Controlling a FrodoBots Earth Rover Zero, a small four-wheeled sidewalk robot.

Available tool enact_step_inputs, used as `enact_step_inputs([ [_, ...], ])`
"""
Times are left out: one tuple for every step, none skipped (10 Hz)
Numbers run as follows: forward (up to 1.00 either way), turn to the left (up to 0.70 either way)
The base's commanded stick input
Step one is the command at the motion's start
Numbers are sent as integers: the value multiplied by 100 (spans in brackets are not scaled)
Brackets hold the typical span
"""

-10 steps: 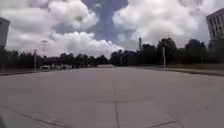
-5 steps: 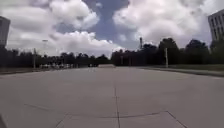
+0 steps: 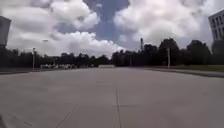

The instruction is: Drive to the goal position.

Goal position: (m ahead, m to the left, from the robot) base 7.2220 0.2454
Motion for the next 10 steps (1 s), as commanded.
enact_step_inputs([
  [100, 0],
  [100, 0],
  [100, 0],
  [100, 0],
  [100, 0],
  [100, 0],
  [100, 0],
  [100, 0],
  [100, 0],
  [100, 0],
])
